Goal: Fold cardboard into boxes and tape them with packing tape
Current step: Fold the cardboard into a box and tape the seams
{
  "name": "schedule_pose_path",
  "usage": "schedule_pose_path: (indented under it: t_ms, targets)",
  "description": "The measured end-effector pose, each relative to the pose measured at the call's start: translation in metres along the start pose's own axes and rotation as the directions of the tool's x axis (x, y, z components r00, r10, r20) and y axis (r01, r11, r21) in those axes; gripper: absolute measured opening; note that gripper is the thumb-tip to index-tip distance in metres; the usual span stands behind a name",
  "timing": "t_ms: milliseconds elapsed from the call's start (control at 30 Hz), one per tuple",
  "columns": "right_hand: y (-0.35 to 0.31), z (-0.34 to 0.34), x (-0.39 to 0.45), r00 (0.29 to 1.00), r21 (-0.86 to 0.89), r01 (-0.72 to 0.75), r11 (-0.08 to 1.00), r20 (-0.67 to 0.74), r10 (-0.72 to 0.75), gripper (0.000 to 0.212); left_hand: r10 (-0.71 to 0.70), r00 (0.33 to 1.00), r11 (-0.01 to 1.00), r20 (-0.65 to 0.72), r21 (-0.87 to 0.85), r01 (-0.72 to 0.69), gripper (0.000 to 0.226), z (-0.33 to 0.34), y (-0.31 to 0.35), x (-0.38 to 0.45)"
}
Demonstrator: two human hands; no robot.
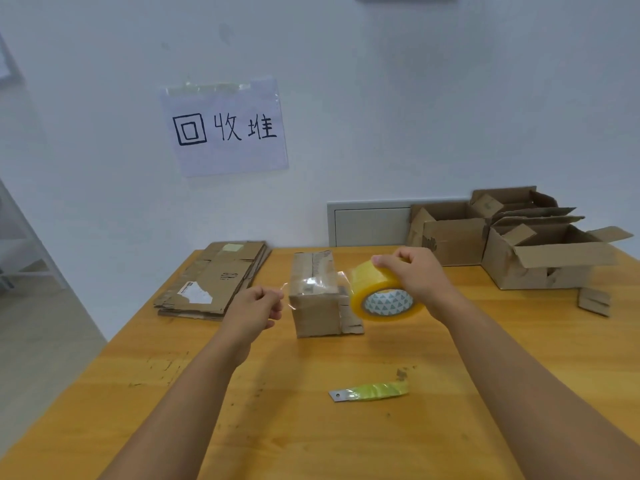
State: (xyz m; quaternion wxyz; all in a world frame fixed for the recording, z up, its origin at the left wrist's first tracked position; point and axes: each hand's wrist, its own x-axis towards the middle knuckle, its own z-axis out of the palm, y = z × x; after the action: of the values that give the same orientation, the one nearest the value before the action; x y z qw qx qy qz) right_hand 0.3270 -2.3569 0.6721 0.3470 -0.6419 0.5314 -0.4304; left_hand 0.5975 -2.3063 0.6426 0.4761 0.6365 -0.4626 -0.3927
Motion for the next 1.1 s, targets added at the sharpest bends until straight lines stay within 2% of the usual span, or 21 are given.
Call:
schedule_pose_path:
  t_ms: [200, 400, 833, 1100]
  targets:
    - [0.012, -0.005, 0.000, 0.999, 0.017, -0.049, 0.999, -0.016, 0.049, 0.045, 0.077, 0.997, 0.997, 0.011, 0.012, -0.077, 0.011, 0.001, -0.001, 0.005]
    - [0.023, -0.005, 0.003, 0.996, 0.034, -0.094, 0.995, -0.011, 0.094, 0.049, 0.047, 0.999, 0.999, -0.001, -0.013, -0.047, 0.021, 0.005, -0.001, 0.011]
    - [0.028, -0.002, 0.013, 0.993, -0.004, -0.114, 0.993, 0.013, 0.114, 0.046, 0.027, 1.000, 0.999, 0.014, -0.031, -0.026, 0.007, 0.006, 0.000, 0.028]
    - [0.024, -0.006, 0.014, 0.996, -0.024, -0.090, 0.996, 0.021, 0.090, 0.043, 0.026, 0.999, 0.998, -0.023, -0.054, -0.027, 0.010, 0.006, -0.002, 0.037]
